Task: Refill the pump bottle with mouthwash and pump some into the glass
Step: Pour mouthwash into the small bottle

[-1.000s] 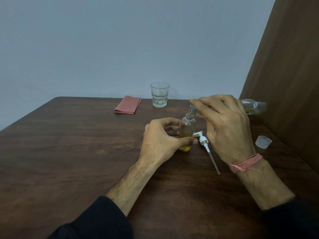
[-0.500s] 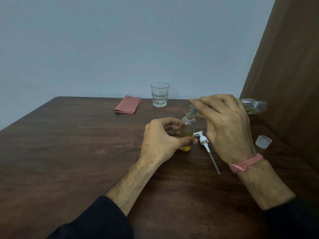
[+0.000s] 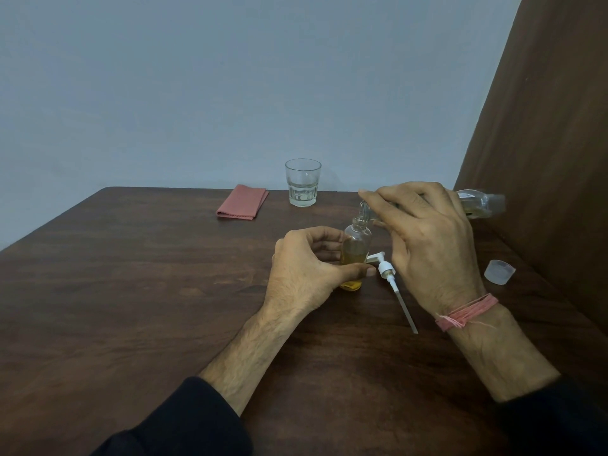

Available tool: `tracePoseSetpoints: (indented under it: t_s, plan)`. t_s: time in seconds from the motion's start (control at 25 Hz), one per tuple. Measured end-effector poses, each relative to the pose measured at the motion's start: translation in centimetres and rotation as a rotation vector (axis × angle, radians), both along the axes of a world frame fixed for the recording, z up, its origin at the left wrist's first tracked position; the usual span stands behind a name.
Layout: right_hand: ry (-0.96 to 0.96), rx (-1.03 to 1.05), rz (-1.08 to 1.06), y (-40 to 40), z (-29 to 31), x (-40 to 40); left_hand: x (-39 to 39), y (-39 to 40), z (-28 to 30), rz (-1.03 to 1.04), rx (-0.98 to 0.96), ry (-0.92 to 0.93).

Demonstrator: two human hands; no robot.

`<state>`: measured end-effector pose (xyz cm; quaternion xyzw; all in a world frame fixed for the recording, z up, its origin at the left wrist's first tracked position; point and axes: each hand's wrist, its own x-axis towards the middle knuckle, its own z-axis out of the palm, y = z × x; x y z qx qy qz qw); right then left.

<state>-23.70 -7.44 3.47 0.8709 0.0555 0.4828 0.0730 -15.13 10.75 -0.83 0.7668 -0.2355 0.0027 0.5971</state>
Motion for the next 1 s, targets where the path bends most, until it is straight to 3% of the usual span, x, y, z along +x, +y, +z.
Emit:
tracePoseSetpoints:
  t_s: [1.0]
  plan:
    - [-0.003, -0.001, 0.001, 0.14, 0.15, -0.14, -0.04, 0.03, 0.05, 0.008, 0.004, -0.003]
